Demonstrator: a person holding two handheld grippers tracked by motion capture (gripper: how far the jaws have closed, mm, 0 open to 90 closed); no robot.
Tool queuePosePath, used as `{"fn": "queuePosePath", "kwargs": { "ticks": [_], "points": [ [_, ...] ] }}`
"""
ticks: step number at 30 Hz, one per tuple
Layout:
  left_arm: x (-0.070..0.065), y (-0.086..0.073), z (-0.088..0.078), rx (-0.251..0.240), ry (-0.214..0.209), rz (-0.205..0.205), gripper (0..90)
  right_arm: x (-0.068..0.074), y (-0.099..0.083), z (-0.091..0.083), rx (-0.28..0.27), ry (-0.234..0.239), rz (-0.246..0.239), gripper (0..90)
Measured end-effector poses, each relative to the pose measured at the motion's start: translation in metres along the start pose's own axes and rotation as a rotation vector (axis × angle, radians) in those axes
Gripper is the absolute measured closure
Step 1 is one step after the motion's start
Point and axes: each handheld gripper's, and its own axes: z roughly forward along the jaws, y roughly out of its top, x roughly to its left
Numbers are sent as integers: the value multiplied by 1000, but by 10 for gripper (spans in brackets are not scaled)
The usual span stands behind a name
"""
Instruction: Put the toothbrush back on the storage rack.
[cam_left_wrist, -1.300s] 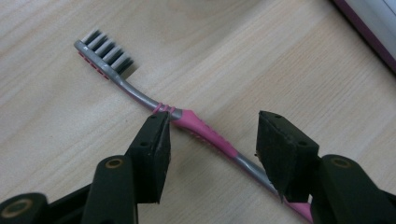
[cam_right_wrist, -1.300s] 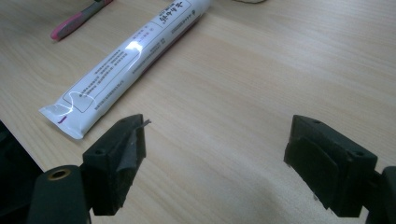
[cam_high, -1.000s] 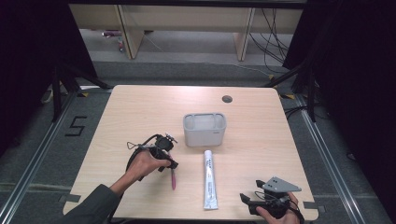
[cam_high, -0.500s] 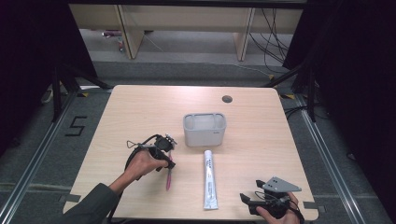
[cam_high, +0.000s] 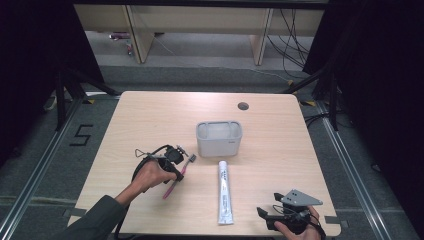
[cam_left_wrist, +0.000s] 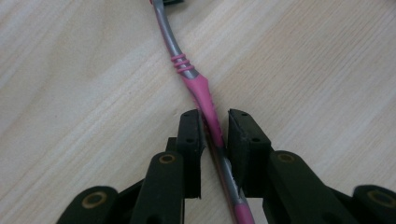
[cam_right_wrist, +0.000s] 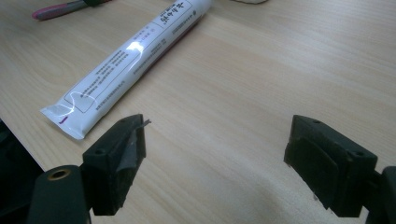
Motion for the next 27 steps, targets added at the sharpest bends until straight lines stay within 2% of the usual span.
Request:
{"fn": "queuePosePath", "kwargs": {
  "ticks": [5, 6, 10, 13, 15, 16, 20, 21, 23, 24, 27],
  "points": [
    [2, -1, -2, 23, 13, 20, 808, 0, 0, 0, 3, -1, 0, 203],
    [3, -1, -2, 29, 14, 26, 813, 1, 0, 0, 8, 14, 16, 203],
    [4, 0, -2, 55, 17, 37, 817, 1, 0, 1, 9, 19, 17, 203],
    [4, 1, -2, 80, 27, 65, 821, 0, 0, 1, -2, 8, -9, 203],
    [4, 2, -1, 97, 27, 72, 822, 0, 0, 1, 2, 3, -6, 203],
    [4, 3, -2, 112, 28, 80, 823, 2, 0, 0, 8, 6, 19, 203],
    [4, 8, -1, 143, 28, 89, 824, 0, 0, 1, -3, 3, -17, 203],
    [3, 9, 0, 151, 32, 94, 825, 2, 0, 1, 12, 9, 17, 203],
    [3, 10, 0, 164, 33, 105, 825, 1, 0, 1, 6, 7, 8, 203],
    [2, 13, 0, 187, 37, 115, 825, 1, 0, 1, 3, 4, 5, 203],
    [0, 16, 1, 205, 44, 120, 826, 2, 0, 1, 9, 12, 17, 203]
  ]
}}
